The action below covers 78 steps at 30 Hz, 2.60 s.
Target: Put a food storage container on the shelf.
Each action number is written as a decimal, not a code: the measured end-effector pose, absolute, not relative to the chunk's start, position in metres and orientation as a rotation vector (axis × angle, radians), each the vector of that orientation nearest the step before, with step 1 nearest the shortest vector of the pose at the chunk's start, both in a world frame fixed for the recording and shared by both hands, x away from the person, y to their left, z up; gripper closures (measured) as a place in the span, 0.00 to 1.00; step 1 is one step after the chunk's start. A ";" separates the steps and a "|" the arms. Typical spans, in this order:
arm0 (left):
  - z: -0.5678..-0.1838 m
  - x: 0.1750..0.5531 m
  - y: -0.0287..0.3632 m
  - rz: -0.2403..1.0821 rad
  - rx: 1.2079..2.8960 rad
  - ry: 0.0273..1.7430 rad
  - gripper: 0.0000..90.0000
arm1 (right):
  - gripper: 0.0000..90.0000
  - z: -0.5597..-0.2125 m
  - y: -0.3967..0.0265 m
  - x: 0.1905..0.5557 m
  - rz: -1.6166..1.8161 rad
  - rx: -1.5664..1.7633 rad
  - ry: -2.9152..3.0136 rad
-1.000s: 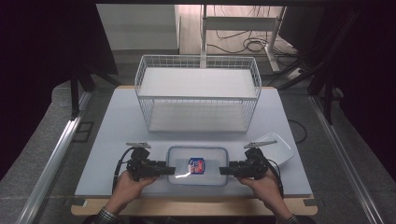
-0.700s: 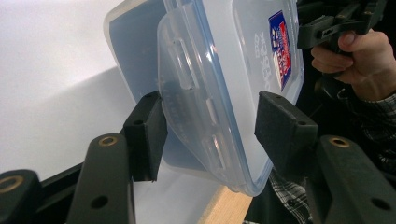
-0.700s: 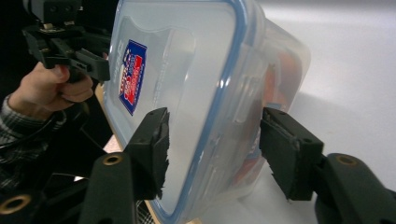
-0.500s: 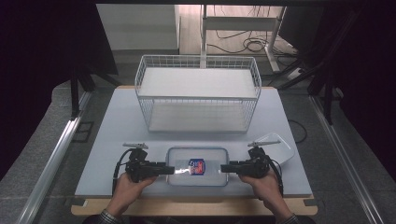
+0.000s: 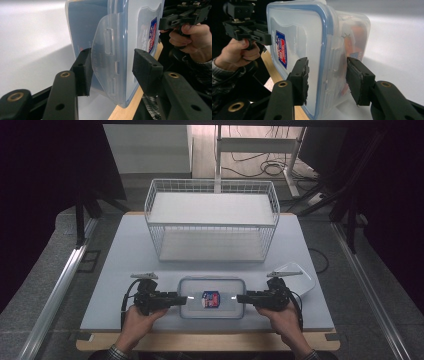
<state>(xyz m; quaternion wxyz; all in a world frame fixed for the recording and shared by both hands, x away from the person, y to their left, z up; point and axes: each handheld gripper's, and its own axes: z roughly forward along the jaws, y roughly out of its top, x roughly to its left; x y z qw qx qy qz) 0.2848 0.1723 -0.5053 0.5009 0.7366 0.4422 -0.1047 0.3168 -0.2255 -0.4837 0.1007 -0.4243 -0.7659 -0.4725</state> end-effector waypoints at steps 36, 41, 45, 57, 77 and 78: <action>-0.414 0.315 0.183 -0.048 1.704 0.947 0.57 | 0.60 -0.385 -0.214 0.350 -1.664 -1.117 -2.387; -0.401 0.326 0.182 -0.033 1.695 0.932 0.57 | 0.60 -0.371 -0.215 0.358 -1.701 -1.118 -2.387; -0.389 0.335 0.183 -0.012 1.690 0.924 0.57 | 0.60 -0.363 -0.215 0.365 -1.722 -1.114 -2.387; -0.364 0.365 0.189 -0.014 1.675 0.914 0.57 | 0.60 -0.337 -0.210 0.390 -1.756 -1.132 -2.382; -0.333 0.405 0.192 0.002 1.660 0.924 0.57 | 0.59 -0.309 -0.204 0.430 -1.790 -1.171 -2.356; -0.332 0.407 0.192 0.004 1.660 0.926 0.57 | 0.59 -0.308 -0.204 0.432 -1.793 -1.171 -2.358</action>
